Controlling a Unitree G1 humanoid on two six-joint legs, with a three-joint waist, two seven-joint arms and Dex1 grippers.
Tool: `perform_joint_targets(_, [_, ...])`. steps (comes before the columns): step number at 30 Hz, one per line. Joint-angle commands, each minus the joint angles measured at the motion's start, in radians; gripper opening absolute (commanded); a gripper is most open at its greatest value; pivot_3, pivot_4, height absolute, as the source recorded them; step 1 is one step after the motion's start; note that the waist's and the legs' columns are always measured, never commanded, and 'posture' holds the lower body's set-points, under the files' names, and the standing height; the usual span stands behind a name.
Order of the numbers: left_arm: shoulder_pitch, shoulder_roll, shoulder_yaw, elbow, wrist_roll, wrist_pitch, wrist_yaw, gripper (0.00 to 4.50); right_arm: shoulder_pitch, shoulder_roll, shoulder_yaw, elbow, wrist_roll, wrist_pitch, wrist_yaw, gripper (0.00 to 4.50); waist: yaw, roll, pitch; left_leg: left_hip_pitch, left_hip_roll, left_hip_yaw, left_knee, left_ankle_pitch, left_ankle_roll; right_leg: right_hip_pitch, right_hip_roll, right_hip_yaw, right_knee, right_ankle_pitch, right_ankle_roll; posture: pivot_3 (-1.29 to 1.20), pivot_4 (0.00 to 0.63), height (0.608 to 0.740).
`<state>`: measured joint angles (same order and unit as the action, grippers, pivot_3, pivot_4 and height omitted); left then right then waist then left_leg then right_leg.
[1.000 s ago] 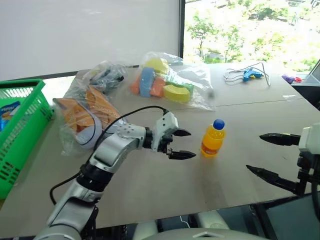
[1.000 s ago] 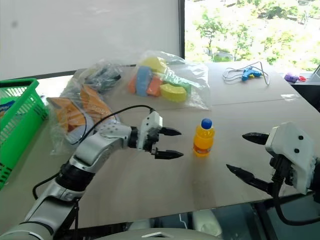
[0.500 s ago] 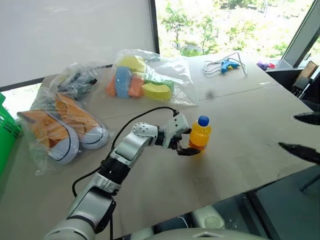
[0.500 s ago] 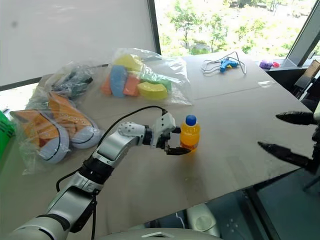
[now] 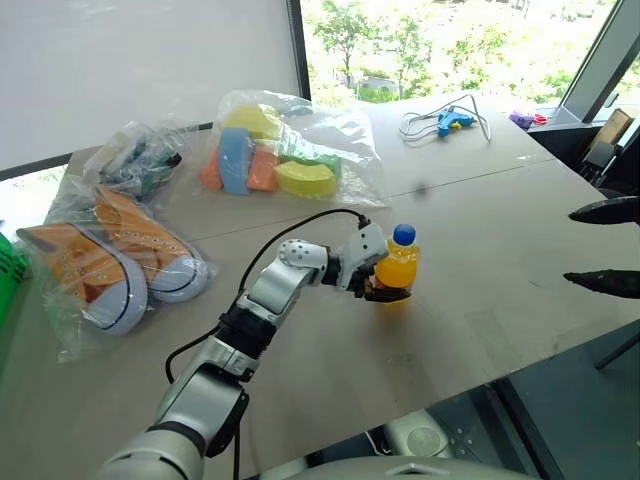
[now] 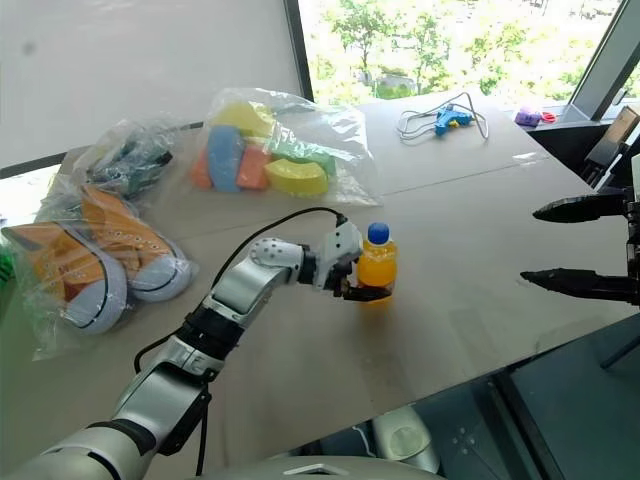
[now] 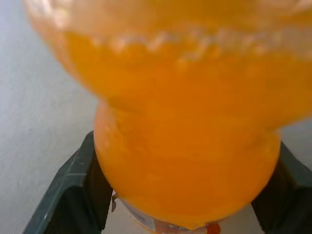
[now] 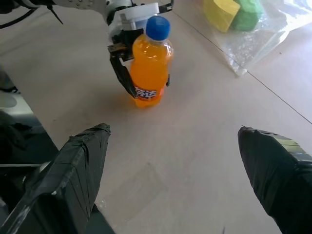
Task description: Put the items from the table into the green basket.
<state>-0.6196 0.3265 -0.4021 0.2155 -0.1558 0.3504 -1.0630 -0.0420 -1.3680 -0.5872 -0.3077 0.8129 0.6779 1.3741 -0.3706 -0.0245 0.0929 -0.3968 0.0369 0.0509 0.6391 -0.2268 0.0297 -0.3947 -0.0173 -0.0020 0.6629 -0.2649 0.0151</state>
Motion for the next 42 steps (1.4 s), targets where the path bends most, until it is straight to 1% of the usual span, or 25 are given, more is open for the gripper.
perform_joint_targets(1, [0.003, 0.006, 0.045, -0.043, -0.012, -0.017, 0.012, 2.99, -0.054, 0.005, 0.026, 0.007, -0.011, -0.028, 0.006, 4.5, 0.002, 0.0, 0.0, 0.0, 0.0, 0.0, 0.0, 0.0, 0.0, 0.0, 0.0, 0.0, 0.0, 0.0, 0.0, -0.4, 0.071, 0.74])
perform_joint_targets(4, [0.013, 0.014, 0.123, -0.095, -0.055, 0.019, 0.053, 2.99, -0.131, 0.051, 0.087, 0.005, -0.008, -0.046, -0.047, 4.5, -0.001, 0.0, 0.0, 0.0, 0.0, 0.001, 0.0, 0.0, 0.0, 0.0, -0.001, 0.002, 0.0, 0.001, 0.001, -0.38, 0.064, 0.74])
perform_joint_targets(7, [-0.007, 0.027, 0.313, -0.133, -0.127, 0.124, 0.193, 2.99, -0.307, 0.162, 0.226, -0.022, -0.002, -0.034, -0.183, 4.5, 0.002, 0.0, 0.001, 0.001, 0.001, 0.001, 0.001, 0.0, 0.0, -0.001, -0.001, 0.004, 0.002, 0.001, 0.002, -0.31, 0.055, 0.74])
perform_joint_targets(9, [-0.047, 0.055, 0.447, -0.122, -0.123, 0.169, 0.346, 2.99, -0.467, 0.28, 0.346, -0.029, -0.006, 0.013, -0.293, 4.5, 0.002, 0.0, 0.001, 0.002, 0.001, 0.0, 0.002, 0.0, 0.0, -0.001, 0.0, 0.006, 0.003, 0.002, 0.003, -0.21, 0.047, 0.74])
perform_joint_targets(10, [-0.068, 0.08, 0.496, -0.104, -0.09, 0.16, 0.428, 2.99, -0.541, 0.346, 0.406, -0.027, -0.023, 0.022, -0.336, 4.5, 0.004, 0.0, 0.001, 0.002, 0.001, -0.001, 0.003, 0.0, 0.0, -0.002, 0.001, 0.008, 0.004, 0.003, 0.004, -0.19, 0.045, 0.74])
perform_joint_targets(12, [-0.1, 0.115, 0.562, -0.081, -0.056, 0.159, 0.542, 2.99, -0.638, 0.438, 0.485, -0.016, -0.05, 0.033, -0.379, 4.5, 0.019, -0.001, 0.001, 0.002, 0.0, -0.002, 0.003, 0.0, 0.0, -0.002, 0.003, 0.012, 0.007, 0.004, 0.004, -0.13, 0.038, 0.74])
perform_joint_targets(14, [-0.144, 0.187, 0.652, -0.054, -0.029, 0.171, 0.655, 2.99, -0.754, 0.557, 0.586, 0.025, -0.097, 0.028, -0.405, 4.5, 0.047, 0.0, 0.001, 0.002, 0.0, -0.003, 0.004, 0.0, 0.0, -0.003, 0.005, 0.015, 0.01, 0.004, 0.004, -0.05, 0.029, 0.74])
perform_joint_targets(15, [-0.165, 0.237, 0.694, -0.05, -0.021, 0.174, 0.688, 2.99, -0.823, 0.626, 0.636, 0.063, -0.124, 0.019, -0.415, 4.5, 0.063, 0.0, 0.001, 0.006, 0.001, -0.003, 0.004, 0.0, 0.0, -0.005, 0.007, 0.016, 0.012, 0.004, 0.004, -0.02, 0.025, 0.74])
perform_joint_targets(16, [-0.177, 0.276, 0.717, -0.051, -0.013, 0.171, 0.706, 2.99, -0.874, 0.675, 0.667, 0.097, -0.142, 0.017, -0.42, 4.5, 0.082, 0.0, 0.001, 0.003, 0.001, -0.003, 0.003, 0.0, 0.0, -0.009, 0.008, 0.018, 0.015, 0.004, 0.003, 0.01, 0.022, 0.74])
perform_joint_targets(17, [-0.184, 0.328, 0.734, -0.042, 0.007, 0.151, 0.719, 2.99, -0.932, 0.728, 0.69, 0.142, -0.157, 0.028, -0.437, 4.5, 0.107, 0.0, 0.001, -0.001, 0.001, -0.003, 0.003, 0.001, -0.001, -0.015, 0.009, 0.02, 0.017, 0.004, 0.003, 0.02, 0.021, 0.74])
perform_joint_targets(18, [-0.189, 0.369, 0.746, -0.031, 0.021, 0.137, 0.731, 2.99, -0.977, 0.771, 0.705, 0.179, -0.17, 0.033, -0.449, 4.5, 0.134, 0.0, 0.001, -0.003, 0.002, -0.003, 0.002, 0.002, -0.003, -0.019, 0.01, 0.02, 0.019, 0.006, -0.001, 0.03, 0.019, 0.74])
perform_joint_targets(19, [-0.198, 0.423, 0.771, 0.001, 0.036, 0.125, 0.75, 2.99, -1.029, 0.822, 0.722, 0.227, -0.189, 0.021, -0.459, 4.5, 0.168, 0.0, 0.0, -0.004, 0.002, -0.003, 0.001, 0.003, -0.005, -0.021, 0.011, 0.02, 0.02, 0.008, -0.003, 0.06, 0.015, 0.74])
perform_joint_targets(21, [-0.212, 0.527, 0.809, 0.065, 0.071, 0.091, 0.791, 2.99, -1.112, 0.906, 0.745, 0.301, -0.218, -0.016, -0.452, 4.5, 0.216, -0.001, 0.0, -0.006, 0.003, -0.003, -0.002, 0.005, -0.008, -0.025, 0.011, 0.02, 0.019, 0.008, -0.005, 0.1, 0.008, 0.74])
perform_joint_targets(22, [-0.216, 0.561, 0.822, 0.084, 0.073, 0.085, 0.8, 2.99, -1.14, 0.934, 0.748, 0.326, -0.227, -0.029, -0.441, 4.5, 0.243, -0.001, -0.002, -0.01, 0.002, -0.003, -0.003, 0.006, -0.011, -0.03, 0.01, 0.021, 0.019, 0.008, -0.005, 0.13, 0.003, 0.74])
perform_joint_targets(23, [-0.207, 0.601, 0.833, 0.111, 0.076, 0.064, 0.794, 2.99, -1.165, 0.966, 0.754, 0.346, -0.234, -0.04, -0.431, 4.5, 0.272, -0.004, -0.004, -0.019, 0.002, -0.003, -0.003, 0.007, -0.012, -0.038, 0.01, 0.02, 0.019, 0.008, -0.006, 0.14, 0.002, 0.74])
perform_joint_targets(25, [-0.189, 0.648, 0.854, 0.16, 0.069, 0.027, 0.78, 2.99, -1.189, 1.004, 0.765, 0.364, -0.244, -0.054, -0.405, 4.5, 0.318, -0.009, -0.01, -0.029, 0.001, -0.003, -0.003, 0.007, -0.016, -0.049, 0.007, 0.019, 0.025, 0.011, -0.009, 0.16, 0.0, 0.74])
perform_joint_targets(26, [-0.177, 0.667, 0.863, 0.197, 0.068, 0.001, 0.773, 2.99, -1.194, 1.019, 0.772, 0.369, -0.252, -0.066, -0.396, 4.5, 0.351, -0.014, -0.012, -0.035, -0.001, -0.004, -0.002, 0.007, -0.016, -0.054, 0.005, 0.018, 0.029, 0.011, -0.01, 0.18, 0.0, 0.74])
perform_joint_targets(29, [-0.166, 0.713, 0.861, 0.363, 0.077, -0.072, 0.762, 2.99, -1.201, 1.065, 0.785, 0.396, -0.286, -0.086, -0.397, 4.5, 0.413, -0.021, -0.017, -0.037, -0.009, -0.006, 0.0, 0.004, -0.013, -0.054, -0.003, 0.015, 0.029, 0.011, -0.01, 0.19, 0.0, 0.74])
perform_joint_targets(31, [-0.188, 0.734, 0.834, 0.475, 0.085, -0.128, 0.736, 2.99, -1.211, 1.087, 0.789, 0.414, -0.305, -0.082, -0.408, 4.5, 0.442, -0.026, -0.02, -0.038, -0.012, -0.006, 0.003, 0.003, -0.01, -0.052, -0.007, 0.012, 0.022, 0.011, -0.009, 0.19, 0.0, 0.74])
perform_joint_targets(33, [-0.21, 0.739, 0.812, 0.534, 0.087, -0.154, 0.72, 2.99, -1.216, 1.089, 0.78, 0.42, -0.313, -0.073, -0.403, 4.5, 0.462, -0.03, -0.023, -0.039, -0.013, -0.006, 0.004, 0.003, -0.01, -0.047, -0.009, 0.003, 0.015, 0.011, -0.008, 0.19, 0.0, 0.74])
perform_joint_targets(34, [-0.219, 0.74, 0.803, 0.56, 0.088, -0.175, 0.713, 2.99, -1.217, 1.085, 0.779, 0.42, -0.318, -0.068, -0.398, 4.5, 0.47, -0.032, -0.024, -0.039, -0.013, -0.005, 0.007, 0.003, -0.01, -0.045, -0.012, -0.002, 0.015, 0.012, -0.008, 0.18, 0.0, 0.74])
perform_joint_targets(37, [-0.254, 0.738, 0.786, 0.65, 0.082, -0.221, 0.691, 2.99, -1.224, 1.075, 0.787, 0.421, -0.341, -0.054, -0.398, 4.5, 0.473, -0.039, -0.029, -0.037, -0.012, -0.005, 0.009, 0.0, -0.011, -0.042, -0.018, -0.01, 0.015, 0.013, -0.006, 0.16, 0.0, 0.74])
perform_joint_targets(40, [-0.283, 0.723, 0.774, 0.714, 0.075, -0.243, 0.674, 2.99, -1.223, 1.065, 0.788, 0.415, -0.36, -0.039, -0.403, 4.5, 0.471, -0.044, -0.036, -0.035, -0.01, -0.008, 0.009, 0.001, -0.013, -0.038, -0.018, -0.015, 0.015, 0.013, -0.007, 0.14, 0.0, 0.74])
perform_joint_targets(42, [-0.292, 0.709, 0.768, 0.732, 0.074, -0.255, 0.673, 2.99, -1.217, 1.051, 0.781, 0.407, -0.362, -0.032, -0.4, 4.5, 0.464, -0.043, -0.037, -0.036, -0.01, -0.009, 0.009, 0.003, -0.017, -0.038, -0.018, -0.015, 0.016, 0.013, -0.007, 0.12, 0.0, 0.74])
